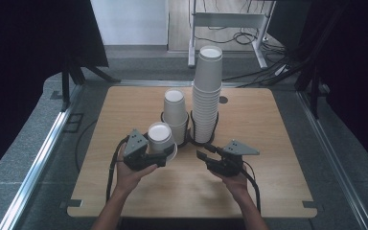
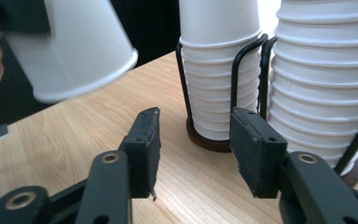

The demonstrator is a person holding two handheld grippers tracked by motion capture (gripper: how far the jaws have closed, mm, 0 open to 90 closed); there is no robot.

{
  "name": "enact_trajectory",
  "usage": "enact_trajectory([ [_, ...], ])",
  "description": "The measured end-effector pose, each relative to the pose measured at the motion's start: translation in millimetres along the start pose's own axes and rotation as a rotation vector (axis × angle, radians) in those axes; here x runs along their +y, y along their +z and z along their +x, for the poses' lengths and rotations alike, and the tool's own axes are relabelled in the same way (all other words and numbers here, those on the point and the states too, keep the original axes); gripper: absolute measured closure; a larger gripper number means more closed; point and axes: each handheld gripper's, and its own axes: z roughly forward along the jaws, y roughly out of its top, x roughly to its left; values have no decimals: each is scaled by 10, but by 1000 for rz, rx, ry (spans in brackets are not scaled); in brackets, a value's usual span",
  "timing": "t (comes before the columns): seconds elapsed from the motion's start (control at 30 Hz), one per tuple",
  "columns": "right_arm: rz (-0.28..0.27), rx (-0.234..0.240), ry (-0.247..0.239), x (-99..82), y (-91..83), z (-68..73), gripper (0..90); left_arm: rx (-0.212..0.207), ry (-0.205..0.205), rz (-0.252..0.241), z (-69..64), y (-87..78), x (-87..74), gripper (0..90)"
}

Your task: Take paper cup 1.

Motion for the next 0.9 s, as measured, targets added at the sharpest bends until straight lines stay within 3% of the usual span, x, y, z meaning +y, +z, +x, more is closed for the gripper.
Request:
enact_trajectory([
  [0.1,-18,-11,21,-32,-42,23,476,-5,-11,14,-44,4,-90,169],
  [0.23,-16,-9,-7,-54,-86,15,423,-12,-11,20,-108,5,-191,169],
  [0.33,-30,-2,12,-70,-123,-13,416,-17,-9,38,-126,50,-238,169],
  [0.53,-29,-35,28,-128,-135,-86,387,1,51,113,-158,143,-438,168],
  [0.67,-32,-12,35,-131,-98,-72,376,-9,46,120,-158,162,-470,168],
  [0.77,-34,35,6,-113,-59,23,352,-42,22,114,-140,166,-472,168],
  [0.9,-38,67,-7,-79,-56,81,328,-49,10,122,-116,192,-489,168],
])
